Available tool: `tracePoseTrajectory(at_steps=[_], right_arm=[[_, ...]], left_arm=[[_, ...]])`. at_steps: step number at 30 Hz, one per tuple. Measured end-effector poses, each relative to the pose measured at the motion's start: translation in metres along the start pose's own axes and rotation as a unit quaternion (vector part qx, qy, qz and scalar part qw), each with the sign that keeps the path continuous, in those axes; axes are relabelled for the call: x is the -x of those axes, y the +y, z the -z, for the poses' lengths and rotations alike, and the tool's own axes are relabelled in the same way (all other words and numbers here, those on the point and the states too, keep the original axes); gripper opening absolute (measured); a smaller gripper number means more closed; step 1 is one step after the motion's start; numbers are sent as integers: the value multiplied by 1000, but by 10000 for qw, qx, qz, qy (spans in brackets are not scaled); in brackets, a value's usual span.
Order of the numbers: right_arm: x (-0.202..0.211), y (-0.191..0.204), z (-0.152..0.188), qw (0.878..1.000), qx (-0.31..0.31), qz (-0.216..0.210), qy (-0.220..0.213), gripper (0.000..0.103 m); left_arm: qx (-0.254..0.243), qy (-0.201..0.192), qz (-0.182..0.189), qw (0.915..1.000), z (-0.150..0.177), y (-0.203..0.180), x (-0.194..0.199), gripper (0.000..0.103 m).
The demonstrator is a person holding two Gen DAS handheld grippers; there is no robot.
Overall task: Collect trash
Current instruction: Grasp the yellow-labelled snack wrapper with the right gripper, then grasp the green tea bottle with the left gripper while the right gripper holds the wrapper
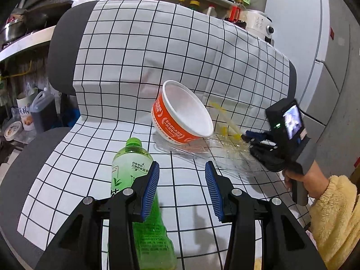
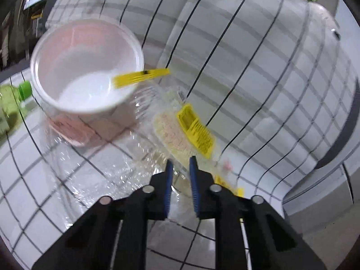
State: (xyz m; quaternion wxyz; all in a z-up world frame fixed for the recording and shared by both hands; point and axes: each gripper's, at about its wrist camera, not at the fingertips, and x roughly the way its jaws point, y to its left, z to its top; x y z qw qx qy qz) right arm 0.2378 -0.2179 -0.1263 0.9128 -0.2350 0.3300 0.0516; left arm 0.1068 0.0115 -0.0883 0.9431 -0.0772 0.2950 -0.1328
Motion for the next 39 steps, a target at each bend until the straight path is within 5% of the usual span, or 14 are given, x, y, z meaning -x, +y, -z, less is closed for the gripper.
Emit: tracePoseTrajectory(at_steps=[6, 13, 20, 28, 30, 32, 39], right_arm=[[76, -27, -7, 9965, -702, -61, -457, 3], [167, -54, 26, 9766, -1919, -858, -460, 3], [184, -56, 63, 9515, -2583, -1648, 289, 3], [138, -40, 77, 9573, -2570, -1299, 259, 5], [126, -37, 79, 9575, -2623, -1172, 255, 12], [112, -29, 81, 9570, -2653, -1136, 291, 32], [125, -8, 96, 9661, -2505, -619, 127, 50]], left_arm=[[-33, -133, 74, 9999, 3, -4, 23, 44], [-144, -73, 328, 9993, 17, -21, 45, 44], [-390, 37, 641, 9972, 28, -49, 51, 44], [-526, 114, 661, 9964, 35, -63, 51, 44], [-525, 145, 622, 9966, 36, -62, 49, 44], [-527, 173, 566, 9969, 37, -60, 47, 44], [-417, 146, 372, 9983, 36, -44, 44, 44]])
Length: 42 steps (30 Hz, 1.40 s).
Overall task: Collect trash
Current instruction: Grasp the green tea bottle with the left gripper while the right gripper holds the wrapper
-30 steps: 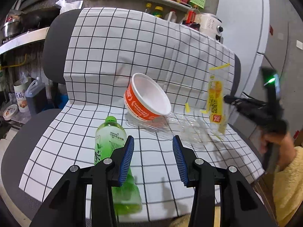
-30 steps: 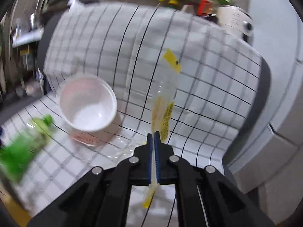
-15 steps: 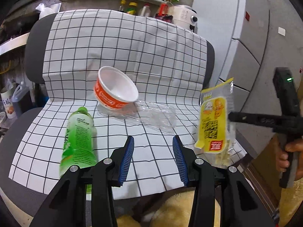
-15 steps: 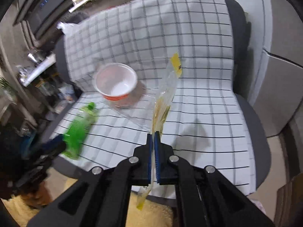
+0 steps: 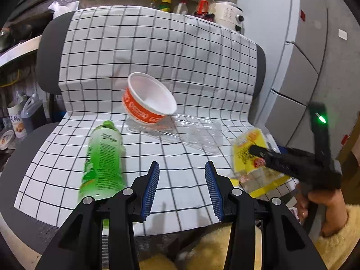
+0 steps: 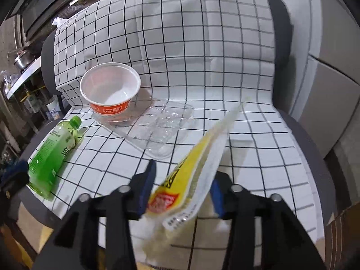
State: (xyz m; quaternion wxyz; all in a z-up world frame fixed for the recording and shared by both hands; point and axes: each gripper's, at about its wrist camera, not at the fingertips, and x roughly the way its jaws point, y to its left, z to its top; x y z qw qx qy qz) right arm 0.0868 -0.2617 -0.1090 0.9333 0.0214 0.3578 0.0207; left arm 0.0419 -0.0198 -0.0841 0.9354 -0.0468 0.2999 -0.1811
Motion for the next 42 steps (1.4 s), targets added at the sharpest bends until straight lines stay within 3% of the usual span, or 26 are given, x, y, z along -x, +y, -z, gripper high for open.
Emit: tracePoseTrajectory(at_steps=[4, 6, 7, 8, 12, 14, 22, 27, 33, 35, 39, 42], right_arm=[[22, 2, 18, 9995, -187, 46, -260, 49], [30, 4, 22, 9986, -192, 148, -465, 28], [35, 5, 22, 9980, -135, 227, -575, 10], [37, 6, 21, 9977, -124, 189, -638, 3], [49, 9, 10, 9960, 22, 194, -870, 2], [55, 13, 7, 9950, 157, 242, -960, 2], [62, 21, 10, 9920, 386, 414, -1128, 2], [74, 12, 4, 9893, 311, 545, -1314, 2], [71, 9, 5, 9905, 293, 499, -1246, 2], [68, 9, 6, 9913, 265, 456, -1206, 2], [65, 7, 6, 9925, 156, 352, -1158, 2], [67, 6, 6, 9931, 54, 246, -1145, 2]], left_arm=[[94, -35, -212, 9997, -2, 17, 4, 44], [204, -34, -274, 9994, -2, 27, 7, 44], [231, -43, -327, 9992, -3, 30, 9, 44], [246, -51, -365, 9990, -4, 33, 9, 44], [431, -78, -599, 9972, -6, 52, 15, 45], [554, -41, -656, 9963, -7, 58, 13, 58], [491, 275, -1223, 9909, -13, 57, -21, 66], [582, 543, -1455, 9861, -22, 64, -48, 66], [657, 790, -1808, 9781, -25, 74, -76, 64], [627, 849, -1882, 9764, -24, 77, -82, 55], [484, 682, -1795, 9802, -22, 77, -73, 48], [493, 581, -1506, 9857, -19, 77, -61, 45]])
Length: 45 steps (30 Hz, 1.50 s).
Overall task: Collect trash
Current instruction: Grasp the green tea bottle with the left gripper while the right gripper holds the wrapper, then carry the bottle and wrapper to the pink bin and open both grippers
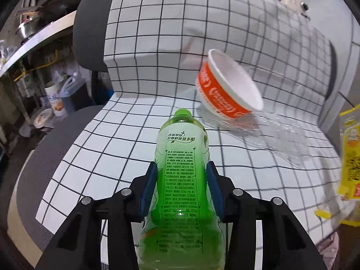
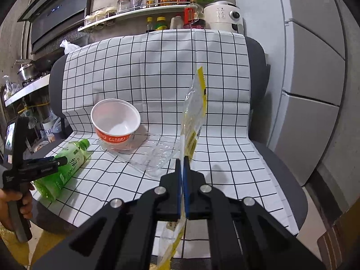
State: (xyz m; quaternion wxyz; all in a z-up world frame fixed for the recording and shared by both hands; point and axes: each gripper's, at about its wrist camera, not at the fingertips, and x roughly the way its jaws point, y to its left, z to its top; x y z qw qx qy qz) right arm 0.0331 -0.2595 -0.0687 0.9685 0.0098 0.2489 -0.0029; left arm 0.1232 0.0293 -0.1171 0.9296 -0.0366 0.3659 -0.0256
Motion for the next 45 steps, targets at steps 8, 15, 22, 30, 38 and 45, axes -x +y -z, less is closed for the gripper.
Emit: tracePoseTrajectory(at_steps=[8, 15, 22, 30, 38, 45], right_arm=[[9, -2, 3, 9999, -130, -86, 45, 2], [19, -2, 9, 9999, -85, -62, 68, 2], [19, -5, 12, 9998, -128, -110, 74, 2], [42, -36, 14, 9988, -461, 49, -131, 2], [108, -107, 45, 9881, -1037, 1134, -105, 2], [146, -160, 106, 9614, -1522, 2266, 339, 2]], left_arm=[[9, -6, 796, 9968, 13, -13, 36, 45], [-227, 388, 358, 9983, 15, -26, 21, 61], [-249, 394, 222, 9987, 20, -21, 12, 55], [-218, -224, 1430, 9892, 20, -48, 61, 55], [-958, -512, 3026, 9469, 32, -163, 102, 55], [-1585, -258, 3901, 9067, 70, -253, 111, 55]])
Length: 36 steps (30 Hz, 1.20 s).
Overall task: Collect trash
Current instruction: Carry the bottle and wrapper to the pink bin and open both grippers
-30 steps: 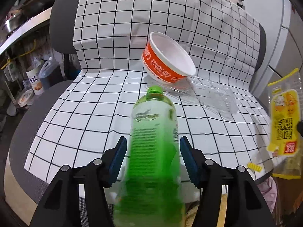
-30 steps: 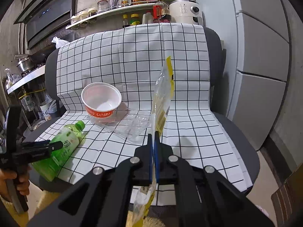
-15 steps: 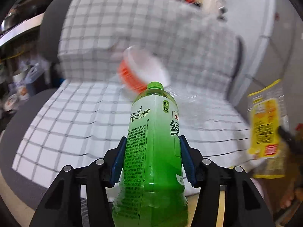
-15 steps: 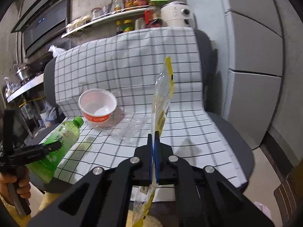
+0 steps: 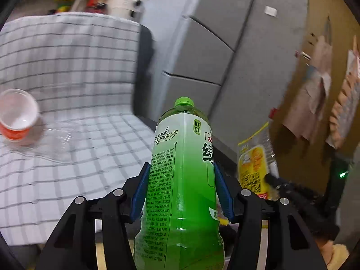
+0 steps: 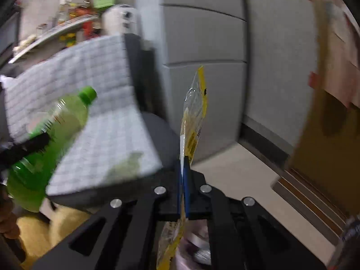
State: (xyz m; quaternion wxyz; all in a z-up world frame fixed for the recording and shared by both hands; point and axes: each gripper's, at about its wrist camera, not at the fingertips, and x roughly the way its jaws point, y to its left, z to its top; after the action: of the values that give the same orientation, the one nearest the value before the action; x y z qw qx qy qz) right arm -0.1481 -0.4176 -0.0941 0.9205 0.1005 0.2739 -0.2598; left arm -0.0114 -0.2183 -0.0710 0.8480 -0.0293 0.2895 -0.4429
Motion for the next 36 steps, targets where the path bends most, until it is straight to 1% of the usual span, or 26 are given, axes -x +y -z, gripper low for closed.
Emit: tracePoseTrajectory(at_steps=[2, 6, 7, 9, 10, 11, 15, 21, 24, 26, 28, 31, 33, 34, 35, 36], right_arm=[[-9, -18, 14, 9995, -191, 200, 153, 2], [-37, -41, 36, 9968, -464, 432, 495, 3], [-47, -45, 42, 9954, -441, 583, 619, 4], [-58, -48, 49, 9941, -431, 624, 775, 19], [-65, -50, 53, 9930, -454, 636, 882, 39], [-67, -51, 55, 9927, -498, 629, 898, 48], [-64, -56, 56, 9931, -578, 569, 845, 48], [-27, -63, 36, 9960, -689, 495, 287, 48], [-4, -70, 20, 9956, -749, 549, -120, 48], [16, -77, 11, 9938, -793, 657, -409, 48], [29, -86, 5, 9919, -841, 745, -596, 48], [41, -101, 1, 9890, -938, 860, -749, 48], [43, -110, 3, 9876, -1009, 930, -763, 48], [42, -113, 3, 9873, -1039, 940, -748, 48], [41, -116, 5, 9873, -1071, 934, -715, 48], [38, -118, 7, 9874, -1089, 928, -672, 48]], left_arm=[[-90, 120, 82, 9999, 5, -9, -11, 56], [-130, 287, 3, 9995, 12, -17, -20, 56], [-130, 298, -21, 9995, 11, -15, -22, 56], [-131, 321, -78, 9994, 13, -15, -23, 56], [-137, 334, -96, 9993, 14, -15, -23, 56], [-145, 351, -118, 9992, 14, -16, -24, 56], [-158, 419, -128, 9989, 17, -22, -27, 56], [-319, 561, 124, 9978, 22, -40, -34, 56], [-536, 649, 422, 9956, 26, -62, -40, 56], [-676, 685, 623, 9934, 29, -78, -44, 56], [-778, 697, 809, 9912, 28, -93, -52, 56], [-875, 666, 1121, 9876, 24, -115, -67, 57], [-890, 662, 1255, 9859, 22, -127, -84, 62], [-895, 655, 1253, 9859, 22, -129, -90, 74], [-888, 648, 1207, 9866, 23, -130, -96, 78], [-864, 706, 1165, 9869, 24, -129, -102, 78]])
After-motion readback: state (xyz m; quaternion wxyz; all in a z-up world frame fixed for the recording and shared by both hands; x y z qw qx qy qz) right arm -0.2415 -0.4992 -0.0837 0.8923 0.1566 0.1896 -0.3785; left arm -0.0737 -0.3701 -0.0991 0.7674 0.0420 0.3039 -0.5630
